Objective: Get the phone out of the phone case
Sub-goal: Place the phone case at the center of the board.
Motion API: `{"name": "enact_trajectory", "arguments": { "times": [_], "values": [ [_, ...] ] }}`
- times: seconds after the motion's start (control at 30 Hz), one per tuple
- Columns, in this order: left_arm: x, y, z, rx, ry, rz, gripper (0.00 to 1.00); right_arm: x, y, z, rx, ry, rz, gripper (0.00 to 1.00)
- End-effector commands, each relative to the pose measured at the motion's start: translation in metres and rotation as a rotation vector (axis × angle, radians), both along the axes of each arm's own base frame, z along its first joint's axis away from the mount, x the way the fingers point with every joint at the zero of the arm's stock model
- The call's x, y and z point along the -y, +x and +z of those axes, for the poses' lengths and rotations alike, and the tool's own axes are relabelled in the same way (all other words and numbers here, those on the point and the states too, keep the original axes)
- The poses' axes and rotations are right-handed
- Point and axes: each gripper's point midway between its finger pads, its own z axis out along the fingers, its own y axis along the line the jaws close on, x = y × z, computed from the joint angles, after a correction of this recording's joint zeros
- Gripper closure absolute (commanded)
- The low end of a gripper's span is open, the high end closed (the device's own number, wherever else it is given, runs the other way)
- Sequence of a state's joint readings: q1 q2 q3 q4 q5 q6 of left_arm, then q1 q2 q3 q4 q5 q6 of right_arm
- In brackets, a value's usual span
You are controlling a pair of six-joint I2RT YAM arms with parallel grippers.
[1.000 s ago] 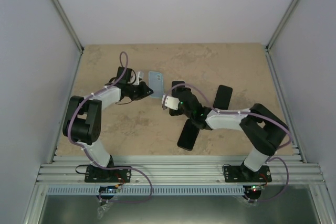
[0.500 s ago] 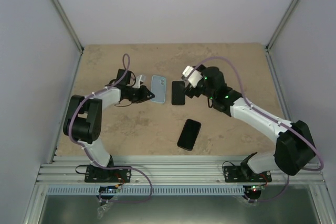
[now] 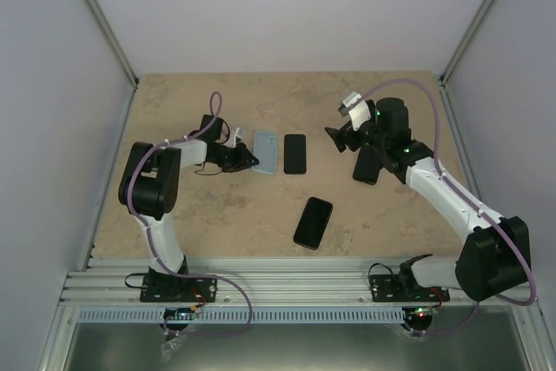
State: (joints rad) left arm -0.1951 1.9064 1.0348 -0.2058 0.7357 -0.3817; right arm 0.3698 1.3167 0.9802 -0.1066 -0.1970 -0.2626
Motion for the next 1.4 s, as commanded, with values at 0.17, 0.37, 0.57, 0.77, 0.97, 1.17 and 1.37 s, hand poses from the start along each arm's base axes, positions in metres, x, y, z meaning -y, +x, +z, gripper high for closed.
{"name": "enact_trajectory", "arguments": {
  "times": [0.17, 0.37, 0.57, 0.77, 0.97, 1.17, 1.37],
  "values": [
    [0.026, 0.005, -0.005, -0.015, -0.027, -0.055, 1.00, -0.001, 0.000, -0.008, -0.069, 0.077, 0.013, 0.02],
    [0.052, -0.006, -0.013, -0.031, -0.003, -0.107, 1.00, 0.004, 0.002, -0.011, -0.077, 0.081, 0.003, 0.02],
    [0.053, -0.005, -0.012, -0.029, 0.011, -0.094, 0.79, 0.006, 0.002, -0.011, -0.075, 0.083, -0.006, 0.02],
    [0.049, -0.007, -0.005, -0.004, 0.023, -0.078, 0.64, 0.011, 0.004, -0.012, -0.088, 0.088, -0.026, 0.02],
    [0.046, -0.013, 0.008, 0.034, 0.019, -0.080, 0.39, 0.023, 0.008, -0.013, -0.111, 0.097, -0.075, 0.02],
    [0.034, -0.007, 0.018, 0.110, 0.110, -0.053, 0.02, 0.059, 0.024, -0.009, -0.131, 0.138, -0.296, 0.02],
    [0.016, -0.001, 0.036, 0.210, 0.198, 0.007, 0.01, 0.091, 0.029, -0.030, -0.293, 0.110, -0.547, 0.02]
  ]
}}
